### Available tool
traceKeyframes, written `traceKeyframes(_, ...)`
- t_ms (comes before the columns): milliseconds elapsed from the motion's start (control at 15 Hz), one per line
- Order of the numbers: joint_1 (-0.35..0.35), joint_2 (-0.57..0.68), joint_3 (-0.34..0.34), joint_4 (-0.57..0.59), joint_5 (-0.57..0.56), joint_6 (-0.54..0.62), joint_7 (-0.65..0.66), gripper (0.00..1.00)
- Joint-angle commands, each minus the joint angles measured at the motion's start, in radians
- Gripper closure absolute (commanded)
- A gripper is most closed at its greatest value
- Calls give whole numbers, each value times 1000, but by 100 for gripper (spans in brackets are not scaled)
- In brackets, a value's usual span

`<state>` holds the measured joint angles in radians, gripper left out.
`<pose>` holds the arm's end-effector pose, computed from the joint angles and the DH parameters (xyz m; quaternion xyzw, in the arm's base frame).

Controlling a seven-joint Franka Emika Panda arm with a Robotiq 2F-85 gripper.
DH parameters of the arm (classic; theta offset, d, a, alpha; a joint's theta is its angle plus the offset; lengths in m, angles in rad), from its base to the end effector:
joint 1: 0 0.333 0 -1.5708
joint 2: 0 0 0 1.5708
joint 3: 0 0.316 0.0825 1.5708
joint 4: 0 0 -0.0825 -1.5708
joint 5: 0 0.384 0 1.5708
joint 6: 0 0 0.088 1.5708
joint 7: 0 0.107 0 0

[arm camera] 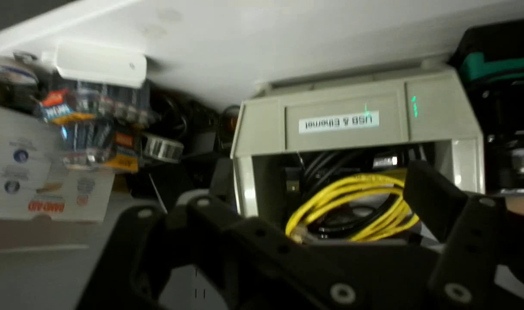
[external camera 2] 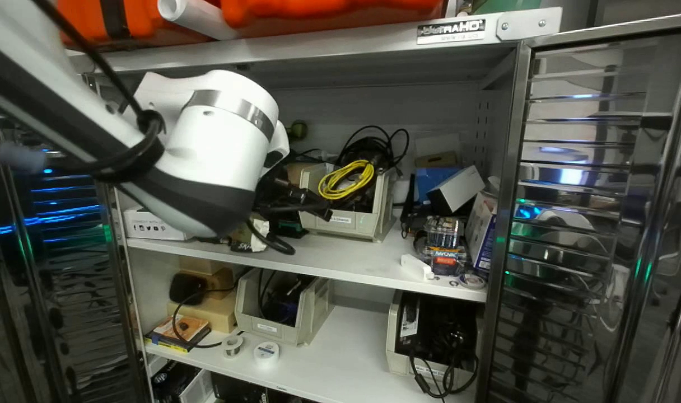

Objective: Pick the yellow cable and put it in the box

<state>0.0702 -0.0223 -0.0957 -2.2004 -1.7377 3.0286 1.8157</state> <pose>0.5279 0.0607 0.4229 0.8780 -0.0718 0.4719 0.0360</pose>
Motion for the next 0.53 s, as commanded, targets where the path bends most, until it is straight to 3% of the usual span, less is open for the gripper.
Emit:
traceKeyframes(0,-83,-73,-16,-190,225,140,-258,0)
traceKeyframes(133,-110,-55,-27,-276,355,186,-398,0)
traceKeyframes(333,-81,-23,-66,-400,597,203,-632,0)
traceKeyframes(467,-103,7,-15,-465,745,208,-743,0)
